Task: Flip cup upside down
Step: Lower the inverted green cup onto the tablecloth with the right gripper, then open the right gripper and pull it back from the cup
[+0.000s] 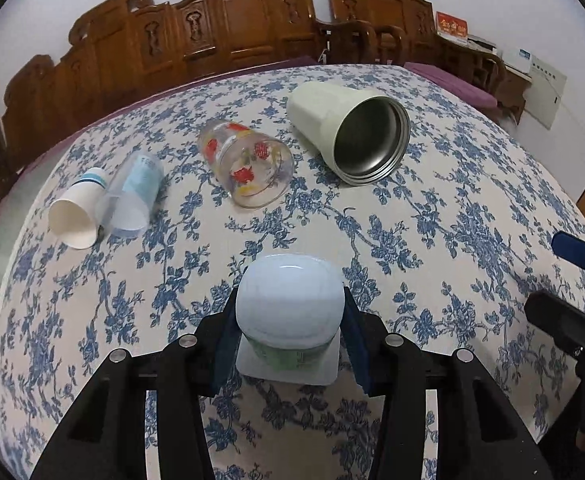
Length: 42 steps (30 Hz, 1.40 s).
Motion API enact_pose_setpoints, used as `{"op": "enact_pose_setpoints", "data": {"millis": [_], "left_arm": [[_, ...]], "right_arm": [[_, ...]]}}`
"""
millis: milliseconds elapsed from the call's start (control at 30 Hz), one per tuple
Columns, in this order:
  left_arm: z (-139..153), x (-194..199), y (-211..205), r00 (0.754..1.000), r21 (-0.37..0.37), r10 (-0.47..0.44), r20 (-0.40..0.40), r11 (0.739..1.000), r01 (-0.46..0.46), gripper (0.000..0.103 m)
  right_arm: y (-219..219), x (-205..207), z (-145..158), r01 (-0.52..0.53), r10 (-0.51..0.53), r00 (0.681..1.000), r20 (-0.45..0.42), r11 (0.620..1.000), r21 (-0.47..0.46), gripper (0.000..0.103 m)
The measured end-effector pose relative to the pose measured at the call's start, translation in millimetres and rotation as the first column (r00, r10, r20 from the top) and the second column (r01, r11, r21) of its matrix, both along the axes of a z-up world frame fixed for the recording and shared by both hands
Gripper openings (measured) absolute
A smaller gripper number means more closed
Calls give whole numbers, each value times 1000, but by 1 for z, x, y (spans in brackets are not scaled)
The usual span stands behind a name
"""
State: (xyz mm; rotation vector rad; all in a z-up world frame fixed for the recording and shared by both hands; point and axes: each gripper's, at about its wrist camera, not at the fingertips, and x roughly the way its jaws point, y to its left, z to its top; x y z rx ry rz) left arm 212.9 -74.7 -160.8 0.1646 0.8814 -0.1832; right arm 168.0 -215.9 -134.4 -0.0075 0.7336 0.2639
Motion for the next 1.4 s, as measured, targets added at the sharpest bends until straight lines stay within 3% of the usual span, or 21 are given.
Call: {"op": "enact_pose_setpoints", "data": {"millis": [300,500,633,733,800,1067,1400], "left_arm": [[17,-26,13,999,-44,42,23,998,-41,63],[39,-53,22,997,-68,59,57,996,-55,95],[48,-67,29,994,-73,95,58,993,-91,95],[52,-78,33,993,-76,106,57,992,-102,95],[56,-86,37,993,-79,105,59,992,-100,95],[67,-116,52,988,-79,134,74,989,-128,95],[96,-157,61,980,-100,140,139,987,-127,95]], "right_arm": [[2,-6,7,10,-10,1000,30,1000,-4,84],[1,-15,15,17,-18,999,38,1000,17,84],[2,-24,21,18,-19,999,41,999,32,84],[4,-29,24,17,-19,999,41,999,37,96],[3,-32,26,24,-25,999,30,998,53,98],[13,-53,30,22,-22,1000,4,998,55,98],[23,-96,54,22,-25,999,48,997,69,98]]}}
